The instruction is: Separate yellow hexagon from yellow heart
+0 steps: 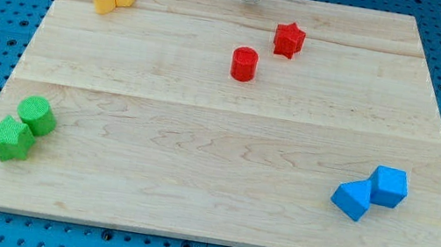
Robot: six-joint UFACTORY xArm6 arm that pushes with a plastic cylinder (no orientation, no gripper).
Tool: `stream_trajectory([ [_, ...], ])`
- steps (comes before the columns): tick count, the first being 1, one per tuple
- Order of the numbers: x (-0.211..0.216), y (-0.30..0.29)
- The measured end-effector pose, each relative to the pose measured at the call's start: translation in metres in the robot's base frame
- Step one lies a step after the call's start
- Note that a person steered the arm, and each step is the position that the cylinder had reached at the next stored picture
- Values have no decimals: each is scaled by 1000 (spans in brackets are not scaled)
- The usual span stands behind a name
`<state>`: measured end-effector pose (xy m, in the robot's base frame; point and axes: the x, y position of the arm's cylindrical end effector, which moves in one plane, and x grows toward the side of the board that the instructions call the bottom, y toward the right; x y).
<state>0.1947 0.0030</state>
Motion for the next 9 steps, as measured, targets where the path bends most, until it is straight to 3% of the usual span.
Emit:
stream_trajectory([
  [3, -3, -89],
  [6, -3, -120],
  [8, -3, -214],
  [9, 32, -229],
])
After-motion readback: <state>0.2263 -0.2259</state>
